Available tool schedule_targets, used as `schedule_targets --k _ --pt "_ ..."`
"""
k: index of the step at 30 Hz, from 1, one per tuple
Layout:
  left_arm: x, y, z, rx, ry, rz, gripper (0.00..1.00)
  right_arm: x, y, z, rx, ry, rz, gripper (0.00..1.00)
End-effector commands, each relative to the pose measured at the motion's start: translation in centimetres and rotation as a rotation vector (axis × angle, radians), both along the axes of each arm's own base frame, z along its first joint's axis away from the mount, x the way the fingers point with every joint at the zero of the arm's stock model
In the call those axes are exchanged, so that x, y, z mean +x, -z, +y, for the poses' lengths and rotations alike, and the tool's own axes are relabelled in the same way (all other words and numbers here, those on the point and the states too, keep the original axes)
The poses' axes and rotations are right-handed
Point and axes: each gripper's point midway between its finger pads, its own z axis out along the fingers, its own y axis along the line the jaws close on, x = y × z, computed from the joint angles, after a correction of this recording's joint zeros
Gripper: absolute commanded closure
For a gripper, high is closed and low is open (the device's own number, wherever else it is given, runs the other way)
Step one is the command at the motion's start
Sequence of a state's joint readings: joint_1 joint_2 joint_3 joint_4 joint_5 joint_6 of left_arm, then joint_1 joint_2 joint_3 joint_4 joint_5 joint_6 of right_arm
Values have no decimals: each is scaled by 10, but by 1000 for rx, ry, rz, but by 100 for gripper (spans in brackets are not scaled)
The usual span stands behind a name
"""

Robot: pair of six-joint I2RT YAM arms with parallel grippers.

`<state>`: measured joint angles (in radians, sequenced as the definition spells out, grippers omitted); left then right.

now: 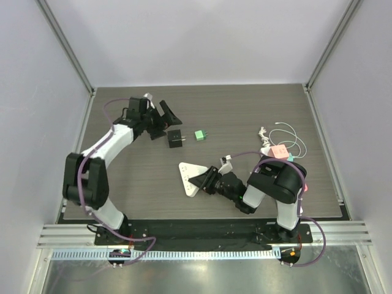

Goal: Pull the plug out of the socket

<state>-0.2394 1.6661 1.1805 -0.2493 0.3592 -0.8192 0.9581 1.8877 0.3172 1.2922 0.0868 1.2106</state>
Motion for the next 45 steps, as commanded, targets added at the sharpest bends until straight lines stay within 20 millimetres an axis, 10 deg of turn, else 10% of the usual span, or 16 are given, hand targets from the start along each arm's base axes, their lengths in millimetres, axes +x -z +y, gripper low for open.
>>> schedule_targets --k 1,7,13,17,22,26,36,45 --pt "-24 -53 7 0 43 -102 0 2 7 5 -34 -11 -8 99" --pt "-88 -94 32 72 55 -218 0 3 6 21 -52 -52 -17 99" --pt "-133 -88 50 39 -47 -221 0 3 7 46 -124 -93 -26 99" --pt "-159 -80 47 -47 -52 -226 0 3 -9 99 -171 -206 -99 99" --pt "-174 -99 74 58 -151 -235 0 -21 -15 161 -129 -446 -138 99" --pt "-178 -151 102 114 -276 -376 0 -33 -18 209 -117 -652 -168 99" --pt "-177 -197 136 241 -388 -484 0 -63 1 247 -189 -958 -141 98" --pt "-168 -186 130 243 -360 -472 0 -60 26 254 -315 -947 -103 43"
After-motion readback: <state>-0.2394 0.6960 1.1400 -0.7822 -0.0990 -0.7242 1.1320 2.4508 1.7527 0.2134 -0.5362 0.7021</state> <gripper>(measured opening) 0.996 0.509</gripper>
